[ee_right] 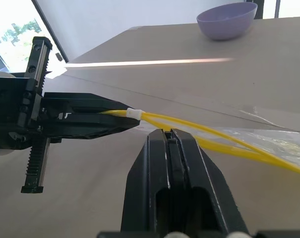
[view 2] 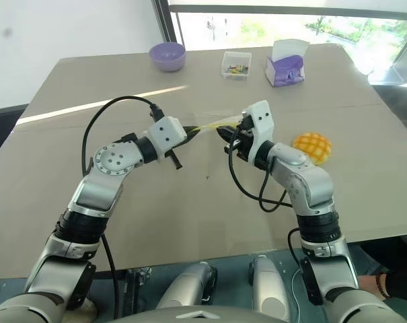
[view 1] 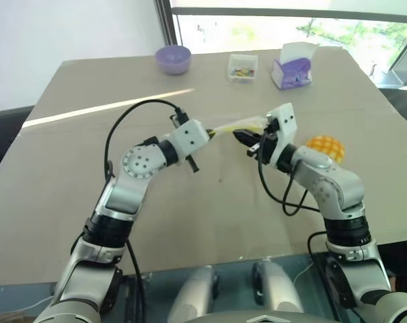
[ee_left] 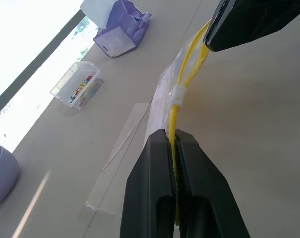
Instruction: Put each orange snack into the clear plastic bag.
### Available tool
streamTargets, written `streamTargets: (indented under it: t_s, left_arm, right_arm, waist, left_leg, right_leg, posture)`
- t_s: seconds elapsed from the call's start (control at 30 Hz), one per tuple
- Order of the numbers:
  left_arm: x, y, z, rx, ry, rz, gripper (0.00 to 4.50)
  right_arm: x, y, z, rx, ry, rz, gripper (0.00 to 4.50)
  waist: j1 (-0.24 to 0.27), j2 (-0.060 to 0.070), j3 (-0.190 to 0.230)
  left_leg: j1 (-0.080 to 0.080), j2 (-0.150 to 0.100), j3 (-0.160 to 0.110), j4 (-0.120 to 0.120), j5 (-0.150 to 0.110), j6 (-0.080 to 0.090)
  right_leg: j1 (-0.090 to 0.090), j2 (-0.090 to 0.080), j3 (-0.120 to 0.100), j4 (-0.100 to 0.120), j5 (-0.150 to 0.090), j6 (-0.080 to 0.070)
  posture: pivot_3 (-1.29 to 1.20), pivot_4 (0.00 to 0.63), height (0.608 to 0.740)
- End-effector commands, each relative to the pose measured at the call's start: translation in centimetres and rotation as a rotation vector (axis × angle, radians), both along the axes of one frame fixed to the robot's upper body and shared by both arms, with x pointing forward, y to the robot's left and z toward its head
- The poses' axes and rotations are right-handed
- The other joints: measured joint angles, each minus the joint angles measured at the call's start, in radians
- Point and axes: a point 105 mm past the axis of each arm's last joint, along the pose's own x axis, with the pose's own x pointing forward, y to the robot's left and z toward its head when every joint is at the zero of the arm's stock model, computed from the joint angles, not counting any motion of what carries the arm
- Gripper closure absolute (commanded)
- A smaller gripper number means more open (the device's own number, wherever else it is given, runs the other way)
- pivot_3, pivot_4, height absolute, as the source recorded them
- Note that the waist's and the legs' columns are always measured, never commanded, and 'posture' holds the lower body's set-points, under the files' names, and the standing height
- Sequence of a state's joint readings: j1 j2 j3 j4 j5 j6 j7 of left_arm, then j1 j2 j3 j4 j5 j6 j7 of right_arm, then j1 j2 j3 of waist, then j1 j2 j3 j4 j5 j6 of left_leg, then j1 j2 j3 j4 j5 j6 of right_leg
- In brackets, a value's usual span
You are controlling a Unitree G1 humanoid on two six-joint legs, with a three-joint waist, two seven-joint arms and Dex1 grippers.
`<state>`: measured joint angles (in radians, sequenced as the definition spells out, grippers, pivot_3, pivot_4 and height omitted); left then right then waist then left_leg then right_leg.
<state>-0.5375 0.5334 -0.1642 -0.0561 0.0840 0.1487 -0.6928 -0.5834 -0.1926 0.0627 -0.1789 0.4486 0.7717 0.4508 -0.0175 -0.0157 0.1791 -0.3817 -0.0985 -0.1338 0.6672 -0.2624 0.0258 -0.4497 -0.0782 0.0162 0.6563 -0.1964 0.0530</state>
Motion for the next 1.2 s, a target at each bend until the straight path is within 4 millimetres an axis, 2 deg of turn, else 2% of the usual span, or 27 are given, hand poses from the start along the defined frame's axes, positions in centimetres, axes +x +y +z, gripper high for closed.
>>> streamTargets:
  t_s: [0.03,0.37,0.47,0.67,1.0,1.2]
  left_arm:
    - [-0.6,-0.4,2.0,-0.019,-0.073,-0.023,4.50]
    - [-1.3,-0.7,1.4,0.003,-0.061,-0.065,4.50]
    - [-1.3,-0.5,1.3,0.005,-0.058,-0.054,4.50]
    - [-1.0,-0.2,1.5,0.007,-0.059,-0.038,4.50]
    - [-1.1,-0.6,1.3,0.011,-0.055,-0.056,4.50]
    - [-1.2,-0.6,1.2,0.017,-0.054,-0.057,4.50]
  right_arm:
    - [0.1,0.1,1.0,0.019,-0.035,-0.005,4.44]
    - [1.1,0.2,1.1,0.052,-0.015,-0.031,4.44]
    - [0.8,0.3,1.4,0.062,-0.015,-0.005,4.44]
    - [-1.3,0.1,0.8,0.032,0.000,0.095,4.44]
    - [-0.3,-0.4,1.3,0.055,-0.007,0.026,4.44]
    - [-0.8,-0.1,1.8,0.081,-0.011,0.061,4.44]
  waist:
    - [0.000,0.000,0.000]
    - [-0.001,0.000,0.000]
    - [0.000,0.000,0.000]
    - [0.001,0.000,0.000]
    - [0.000,0.000,0.000]
    - [0.000,0.000,0.000]
  left_leg:
    - [0.000,0.000,0.000,0.000,0.000,0.000]
    - [0.000,0.000,0.000,0.000,0.000,0.000]
    - [0.000,0.000,0.000,0.000,0.000,0.000]
    - [0.000,0.000,0.000,0.000,0.000,0.000]
    - [0.000,0.000,0.000,0.000,0.000,0.001]
    - [0.000,0.000,0.000,0.000,0.000,0.000]
  right_leg:
    - [0.000,0.000,0.000,0.000,0.000,0.000]
    - [0.000,0.000,0.000,0.000,0.000,0.000]
    - [0.000,0.000,0.000,0.000,0.000,0.000]
    - [0.000,0.000,0.000,0.000,0.000,0.000]
    - [0.000,0.000,0.000,0.000,0.000,0.000]
    - [0.000,0.000,0.000,0.000,0.000,0.000]
  posture:
    - [0.00,0.150,0.740]
    - [0.00,0.150,0.740]
    - [0.00,0.150,0.740]
    - [0.00,0.150,0.740]
    - [0.00,0.150,0.740]
    - [0.00,0.150,0.740]
